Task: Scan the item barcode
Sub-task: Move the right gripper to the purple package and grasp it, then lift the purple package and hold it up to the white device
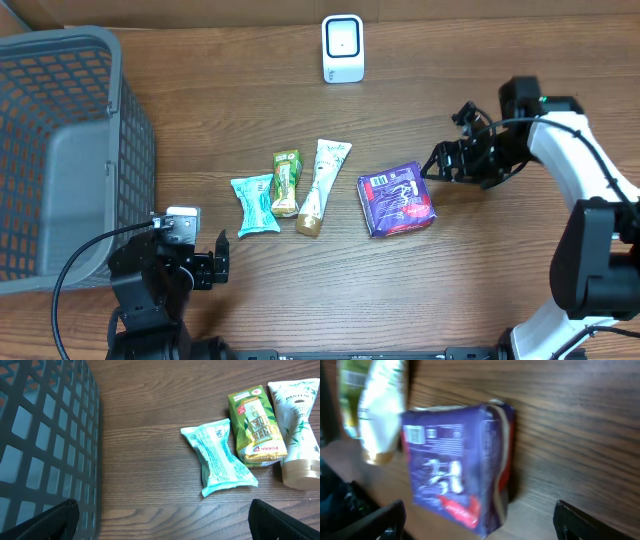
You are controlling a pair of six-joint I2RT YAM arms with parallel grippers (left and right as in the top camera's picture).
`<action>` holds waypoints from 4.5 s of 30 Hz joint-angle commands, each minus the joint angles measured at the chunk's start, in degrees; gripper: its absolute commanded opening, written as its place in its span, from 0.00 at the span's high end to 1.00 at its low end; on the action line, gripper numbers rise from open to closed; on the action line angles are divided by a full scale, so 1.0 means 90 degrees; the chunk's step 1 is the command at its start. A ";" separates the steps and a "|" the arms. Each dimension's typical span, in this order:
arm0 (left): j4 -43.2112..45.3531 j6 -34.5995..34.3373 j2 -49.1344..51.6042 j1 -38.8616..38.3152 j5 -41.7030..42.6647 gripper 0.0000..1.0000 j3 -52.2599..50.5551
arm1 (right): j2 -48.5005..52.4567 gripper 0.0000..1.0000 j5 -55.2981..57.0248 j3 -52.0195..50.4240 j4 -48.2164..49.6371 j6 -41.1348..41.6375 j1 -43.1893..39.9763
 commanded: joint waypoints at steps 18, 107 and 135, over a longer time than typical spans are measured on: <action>0.0005 0.0119 -0.0007 0.0032 -0.0049 0.00 -0.0019 | -0.0007 0.42 -0.0435 -0.1826 0.2062 0.0993 0.0549; 0.0005 0.0119 -0.0007 0.0032 -0.0049 0.00 -0.0019 | 0.2613 0.96 0.7305 0.1598 1.1072 -0.8191 0.3009; 0.0005 0.0119 -0.0007 0.0032 -0.0049 0.01 -0.0019 | 0.2914 0.96 0.6543 0.1598 1.1749 -0.8097 0.2980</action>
